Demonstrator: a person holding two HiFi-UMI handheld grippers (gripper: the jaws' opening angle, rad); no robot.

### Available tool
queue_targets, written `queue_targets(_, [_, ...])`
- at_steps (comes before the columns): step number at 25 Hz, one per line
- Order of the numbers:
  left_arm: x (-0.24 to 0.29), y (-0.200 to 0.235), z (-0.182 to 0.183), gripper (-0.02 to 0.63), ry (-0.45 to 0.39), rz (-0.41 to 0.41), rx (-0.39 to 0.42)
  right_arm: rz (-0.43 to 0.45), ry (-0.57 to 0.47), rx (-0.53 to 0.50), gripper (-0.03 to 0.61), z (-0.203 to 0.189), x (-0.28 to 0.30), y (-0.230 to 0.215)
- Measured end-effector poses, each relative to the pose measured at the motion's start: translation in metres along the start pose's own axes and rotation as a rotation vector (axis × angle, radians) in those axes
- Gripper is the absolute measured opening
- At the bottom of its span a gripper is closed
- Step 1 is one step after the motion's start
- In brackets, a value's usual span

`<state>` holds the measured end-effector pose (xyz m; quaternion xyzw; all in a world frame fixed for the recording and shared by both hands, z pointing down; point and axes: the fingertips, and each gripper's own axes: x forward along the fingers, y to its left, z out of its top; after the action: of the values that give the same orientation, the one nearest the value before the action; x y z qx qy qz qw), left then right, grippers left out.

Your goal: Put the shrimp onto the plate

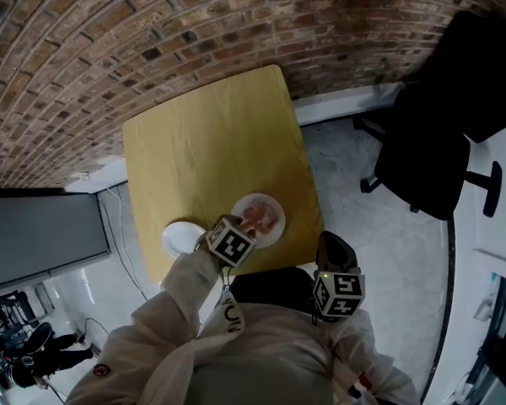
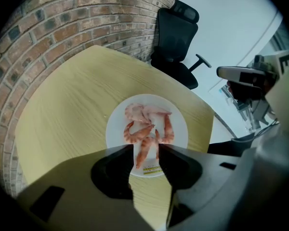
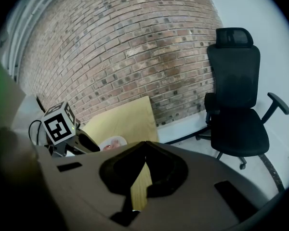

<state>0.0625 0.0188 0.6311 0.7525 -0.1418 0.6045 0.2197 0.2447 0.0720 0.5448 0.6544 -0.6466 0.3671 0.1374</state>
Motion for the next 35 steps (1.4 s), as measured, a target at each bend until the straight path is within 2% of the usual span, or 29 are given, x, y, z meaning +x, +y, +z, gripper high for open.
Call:
queue_targets(8, [-0.015, 0.002, -0.019, 0.161, -0.052, 0.011, -0.071, 0.031, -0.002, -0.030, 0.023, 0.000, 0.001, 0.026])
queue_targets(15, [-0.032, 0.015, -0.044, 0.112, -0.125, 0.055, -0.183, 0.081, -0.009, -0.090, 0.023, 0.006, 0.006, 0.056])
queue_targets(20, [-0.053, 0.033, -0.063, 0.078, -0.213, 0.125, -0.244, 0.110, -0.011, -0.133, 0.023, 0.004, 0.007, 0.084])
queue_targets(24, [-0.075, 0.045, -0.078, 0.064, -0.261, 0.221, -0.222, 0.131, -0.010, -0.161, 0.023, 0.002, 0.005, 0.110])
queue_targets(35, [-0.137, 0.053, -0.112, 0.023, -0.508, 0.319, -0.326, 0.222, -0.035, -0.257, 0.023, 0.008, -0.006, 0.176])
